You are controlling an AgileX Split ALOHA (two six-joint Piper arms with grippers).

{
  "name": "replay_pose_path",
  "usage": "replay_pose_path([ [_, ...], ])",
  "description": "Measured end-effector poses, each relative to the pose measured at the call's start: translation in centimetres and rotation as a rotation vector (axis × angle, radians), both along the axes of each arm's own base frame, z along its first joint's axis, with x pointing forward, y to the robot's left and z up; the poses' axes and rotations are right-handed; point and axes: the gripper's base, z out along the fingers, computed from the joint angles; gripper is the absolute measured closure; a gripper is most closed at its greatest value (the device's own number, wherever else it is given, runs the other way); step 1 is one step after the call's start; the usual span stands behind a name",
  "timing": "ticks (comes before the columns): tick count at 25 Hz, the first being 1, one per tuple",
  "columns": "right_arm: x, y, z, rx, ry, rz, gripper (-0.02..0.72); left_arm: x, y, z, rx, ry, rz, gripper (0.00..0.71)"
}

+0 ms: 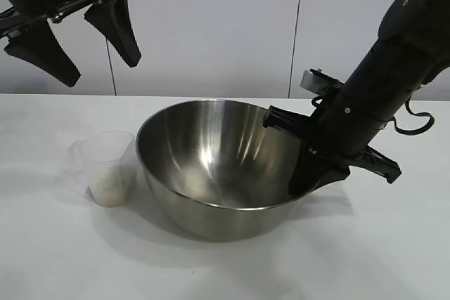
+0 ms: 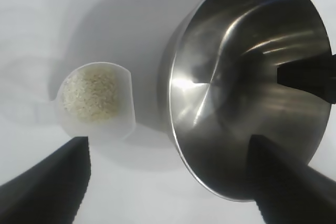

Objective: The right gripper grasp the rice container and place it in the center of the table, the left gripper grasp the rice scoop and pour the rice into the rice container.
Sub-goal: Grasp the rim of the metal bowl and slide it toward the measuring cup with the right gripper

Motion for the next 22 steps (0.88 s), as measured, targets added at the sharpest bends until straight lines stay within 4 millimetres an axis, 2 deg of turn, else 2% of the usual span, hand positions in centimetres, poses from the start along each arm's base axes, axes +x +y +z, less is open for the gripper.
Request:
replay_pose_path([
  [6, -0.04, 0.01, -0.01, 0.002, 0.006, -0.005, 0.678, 0.00, 0.00, 0.00, 0.000, 0.000, 0.000, 0.124],
  [8, -0.03, 0.05, 0.07, 0.007, 0.008, -0.009, 0.624, 0.00, 0.00, 0.00, 0.000, 0.000, 0.000, 0.124],
  [13, -0.29, 0.10, 0.15, 0.012, 0.031, 0.003, 0.392, 0.00, 0.00, 0.00, 0.000, 0.000, 0.000, 0.124],
  [14, -0.32, 0.09, 0.18, 0.011, 0.032, 0.006, 0.369, 0.00, 0.00, 0.00, 0.000, 0.000, 0.000, 0.124],
  [22, -0.43, 0.01, 0.25, 0.008, 0.042, 0.015, 0.332, 0.00, 0.00, 0.00, 0.000, 0.000, 0.000, 0.124],
])
